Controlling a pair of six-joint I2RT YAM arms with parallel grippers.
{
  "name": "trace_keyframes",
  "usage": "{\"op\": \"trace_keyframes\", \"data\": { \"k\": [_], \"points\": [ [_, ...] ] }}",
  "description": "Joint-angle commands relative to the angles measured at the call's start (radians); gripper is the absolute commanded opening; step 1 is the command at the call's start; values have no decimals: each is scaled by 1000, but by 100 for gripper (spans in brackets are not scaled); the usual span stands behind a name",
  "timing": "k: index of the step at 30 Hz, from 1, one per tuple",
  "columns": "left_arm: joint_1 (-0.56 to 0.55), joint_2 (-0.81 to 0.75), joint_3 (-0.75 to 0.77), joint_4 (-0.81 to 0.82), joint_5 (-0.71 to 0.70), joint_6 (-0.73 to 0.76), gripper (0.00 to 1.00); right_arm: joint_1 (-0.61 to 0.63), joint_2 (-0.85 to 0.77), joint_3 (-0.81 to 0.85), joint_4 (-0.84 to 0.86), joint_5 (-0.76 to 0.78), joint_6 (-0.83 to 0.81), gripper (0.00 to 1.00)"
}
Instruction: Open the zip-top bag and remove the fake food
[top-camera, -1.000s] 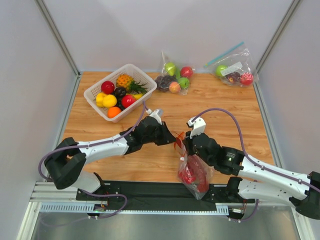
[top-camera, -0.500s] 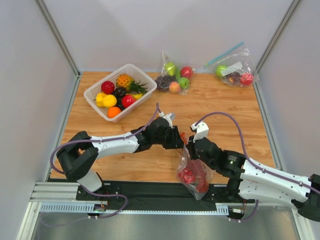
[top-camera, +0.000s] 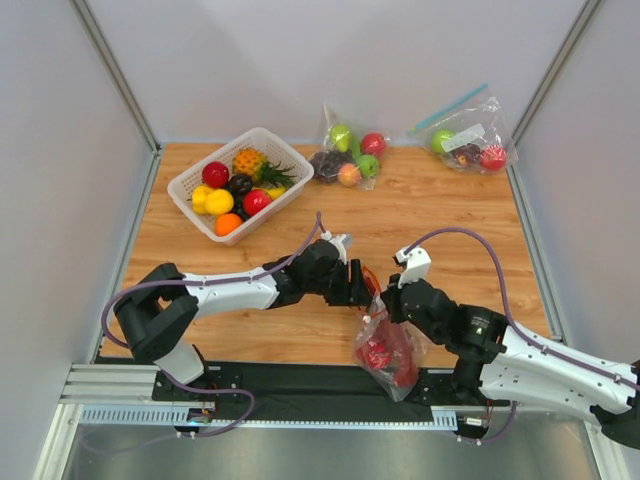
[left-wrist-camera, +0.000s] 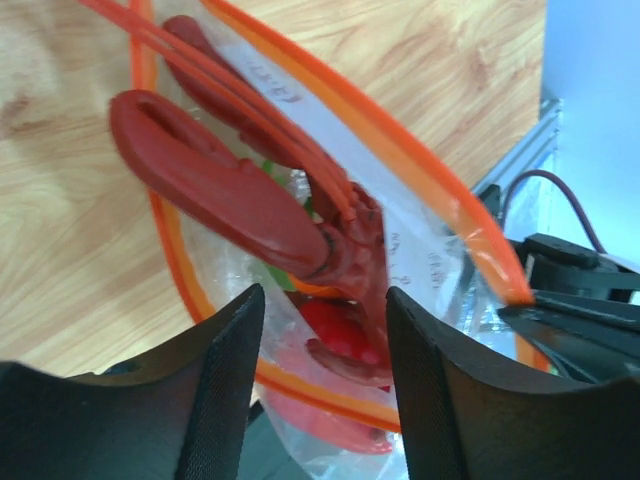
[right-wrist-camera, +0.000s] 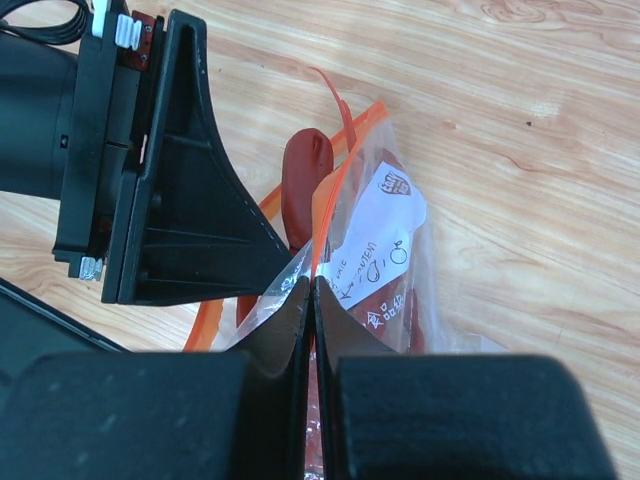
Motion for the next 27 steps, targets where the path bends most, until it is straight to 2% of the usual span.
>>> {"op": "trace_keyframes", "data": {
  "k": [1, 6, 18, 19, 20, 22, 23, 26, 27],
  "points": [
    [-9, 17, -3, 107, 65, -27, 61, 18, -1, 15, -11, 17, 22, 0],
    [-15, 54, 4, 157, 70, -50, 67, 29, 6, 13, 0, 22, 26, 0],
    [-15, 144, 25, 196, 39, -81, 65, 78, -3, 62, 12, 43, 22, 0],
    [-15, 153, 27, 200, 36, -83, 62, 84, 0, 62, 18, 42, 26, 0],
    [-16, 158, 30, 212, 36, -86, 50, 88, 3, 62, 17, 46, 29, 0],
    [-16, 169, 31, 226, 36, -95, 39, 98, 8, 58, 18, 53, 35, 0],
    [-16, 170, 30, 239, 41, -96, 25, 99, 9, 56, 17, 56, 39, 0],
    [-15, 154, 19, 249, 30, -102, 8, 101, 8, 58, -4, 80, 42, 0],
    [-15, 146, 5, 255, 24, -104, 6, 104, 5, 59, -11, 89, 40, 0]
  ]
}}
